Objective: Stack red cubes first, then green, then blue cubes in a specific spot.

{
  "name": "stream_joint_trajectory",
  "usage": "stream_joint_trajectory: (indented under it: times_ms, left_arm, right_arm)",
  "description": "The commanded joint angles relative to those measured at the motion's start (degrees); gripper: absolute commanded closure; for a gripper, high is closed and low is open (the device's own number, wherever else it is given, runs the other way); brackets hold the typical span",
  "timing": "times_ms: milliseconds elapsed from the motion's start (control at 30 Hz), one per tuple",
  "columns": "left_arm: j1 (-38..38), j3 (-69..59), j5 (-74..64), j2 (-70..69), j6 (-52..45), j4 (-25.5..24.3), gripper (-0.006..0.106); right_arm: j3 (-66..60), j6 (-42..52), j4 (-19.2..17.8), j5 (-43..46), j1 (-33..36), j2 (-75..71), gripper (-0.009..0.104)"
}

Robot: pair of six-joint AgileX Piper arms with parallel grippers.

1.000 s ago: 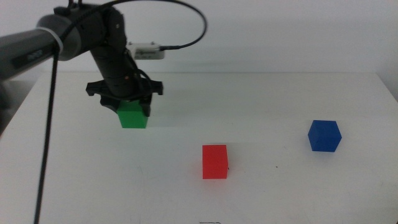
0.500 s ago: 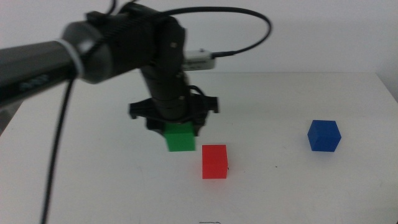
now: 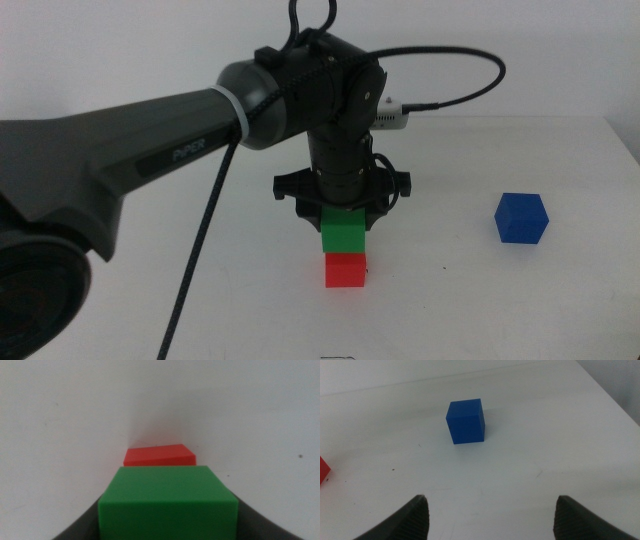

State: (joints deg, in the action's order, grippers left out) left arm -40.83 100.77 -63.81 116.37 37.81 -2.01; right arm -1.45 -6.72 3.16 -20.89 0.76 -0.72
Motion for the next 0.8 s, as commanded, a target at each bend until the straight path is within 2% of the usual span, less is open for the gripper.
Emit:
stream_joint_trajectory:
  times_ms: [0, 533, 767]
  left_arm:
    - [-0.32, 2.05, 0.37, -2.81, 0.97, -0.42, 0.086]
    - [-0.81, 2.0, 0.35, -2.33, 2.02, -0.43, 0.086]
    - [-0.9, 2.0, -0.16, 0.04, 1.26, 1.25, 0.086]
  right_arm:
    - [0.49, 0.65, -0.75, 2.72, -0.43, -0.82, 0.032]
    - [0.49, 0.65, -0.75, 2.72, -0.43, -0.82, 0.032]
    - [0.49, 0.65, -0.75, 2.72, -0.43, -0.82, 0.032]
